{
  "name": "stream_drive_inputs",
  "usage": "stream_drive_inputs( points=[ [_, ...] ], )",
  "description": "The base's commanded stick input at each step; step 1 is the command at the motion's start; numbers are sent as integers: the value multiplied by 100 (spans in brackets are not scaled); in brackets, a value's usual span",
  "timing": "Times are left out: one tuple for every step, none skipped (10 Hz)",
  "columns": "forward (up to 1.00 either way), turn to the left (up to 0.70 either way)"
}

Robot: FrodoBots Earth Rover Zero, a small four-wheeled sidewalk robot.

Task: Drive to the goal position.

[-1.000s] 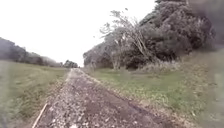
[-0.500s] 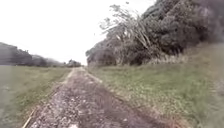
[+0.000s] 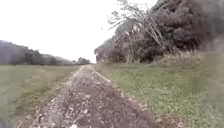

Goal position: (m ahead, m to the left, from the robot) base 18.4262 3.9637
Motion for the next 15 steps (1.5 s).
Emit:
stream_drive_inputs(
  points=[
    [85,34],
    [85,0],
    [85,0],
    [85,0],
    [85,0],
    [85,0],
    [85,0],
    [85,0],
    [85,0],
    [85,0],
    [85,0],
    [85,0],
    [85,0],
    [85,6],
    [85,14]
  ],
)
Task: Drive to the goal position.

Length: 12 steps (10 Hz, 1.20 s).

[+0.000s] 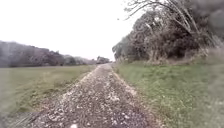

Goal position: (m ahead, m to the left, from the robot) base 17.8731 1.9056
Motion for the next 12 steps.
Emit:
stream_drive_inputs(
  points=[
    [85,22],
    [85,34],
    [85,34],
    [85,34],
    [85,30],
    [85,9],
    [85,0],
    [85,0],
    [85,0],
    [85,0],
    [85,0],
    [85,0]
  ],
)
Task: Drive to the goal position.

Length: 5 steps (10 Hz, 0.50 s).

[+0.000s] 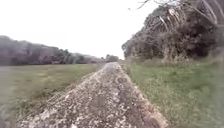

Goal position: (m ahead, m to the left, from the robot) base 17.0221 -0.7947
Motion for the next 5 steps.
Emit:
stream_drive_inputs(
  points=[
    [85,0],
    [85,0],
    [85,0],
    [85,0],
    [85,0]
  ],
)
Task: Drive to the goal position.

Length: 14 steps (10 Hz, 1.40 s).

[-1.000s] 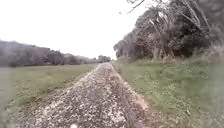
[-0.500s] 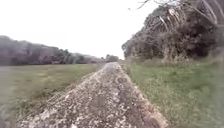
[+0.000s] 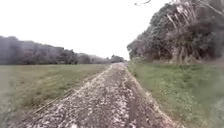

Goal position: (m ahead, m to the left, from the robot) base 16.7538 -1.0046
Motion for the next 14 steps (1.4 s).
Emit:
stream_drive_inputs(
  points=[
    [85,0],
    [85,0],
    [85,0],
    [85,0],
    [85,0],
    [85,0],
    [85,0],
    [85,0],
    [85,0],
    [85,0],
    [85,0],
    [85,0],
    [32,0],
    [0,0]
  ],
)
